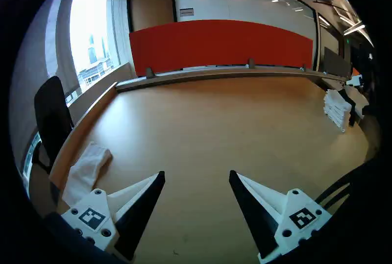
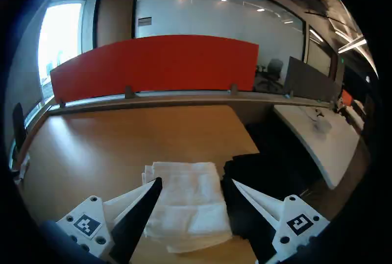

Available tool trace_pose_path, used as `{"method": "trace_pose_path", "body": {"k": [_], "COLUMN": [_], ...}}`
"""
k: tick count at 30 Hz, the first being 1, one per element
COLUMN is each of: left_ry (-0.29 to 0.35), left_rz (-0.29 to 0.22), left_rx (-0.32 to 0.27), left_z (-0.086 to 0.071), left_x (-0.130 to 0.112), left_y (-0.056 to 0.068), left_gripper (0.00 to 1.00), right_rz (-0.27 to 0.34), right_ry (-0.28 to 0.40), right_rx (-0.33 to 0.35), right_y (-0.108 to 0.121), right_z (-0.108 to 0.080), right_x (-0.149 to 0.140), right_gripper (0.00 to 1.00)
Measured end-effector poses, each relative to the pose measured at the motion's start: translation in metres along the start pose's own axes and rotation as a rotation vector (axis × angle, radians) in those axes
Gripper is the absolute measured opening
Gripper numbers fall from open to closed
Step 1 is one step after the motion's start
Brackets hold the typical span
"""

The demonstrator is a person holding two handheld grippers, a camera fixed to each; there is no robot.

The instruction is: Fold towel

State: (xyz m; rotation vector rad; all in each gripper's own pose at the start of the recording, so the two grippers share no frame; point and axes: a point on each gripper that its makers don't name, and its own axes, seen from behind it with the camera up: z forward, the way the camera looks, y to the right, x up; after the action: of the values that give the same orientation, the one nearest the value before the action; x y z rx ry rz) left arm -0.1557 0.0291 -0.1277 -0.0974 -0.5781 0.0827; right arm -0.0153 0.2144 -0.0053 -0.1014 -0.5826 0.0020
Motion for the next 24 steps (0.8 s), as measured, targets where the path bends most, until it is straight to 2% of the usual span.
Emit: {"method": "trace_pose_path", "body": {"k": [6,15,24], "left_ry": [0.001,0.002,0.004], "left_rz": [-0.004,-0.004,-0.011], "left_rx": [0.000,-0.001,0.001], "left_z": [0.002,0.003,0.002], "left_x": [0.001,0.002,0.002], "left_y": [0.001,0.003,0.003], "left_gripper": [0.98,0.98,0.97], "right_rz": [0.045,0.060,0.094], "right_ry": [0.080,0.210,0.332], "right_rx": [-0.027,-0.066,-0.146], "right_y": [0.002,0.005,0.017], "right_z": [-0.005,-0.015,-0.024], "right_x": [0.015,0.042,0.069], "right_gripper": [1.00,0.99,0.99]}}
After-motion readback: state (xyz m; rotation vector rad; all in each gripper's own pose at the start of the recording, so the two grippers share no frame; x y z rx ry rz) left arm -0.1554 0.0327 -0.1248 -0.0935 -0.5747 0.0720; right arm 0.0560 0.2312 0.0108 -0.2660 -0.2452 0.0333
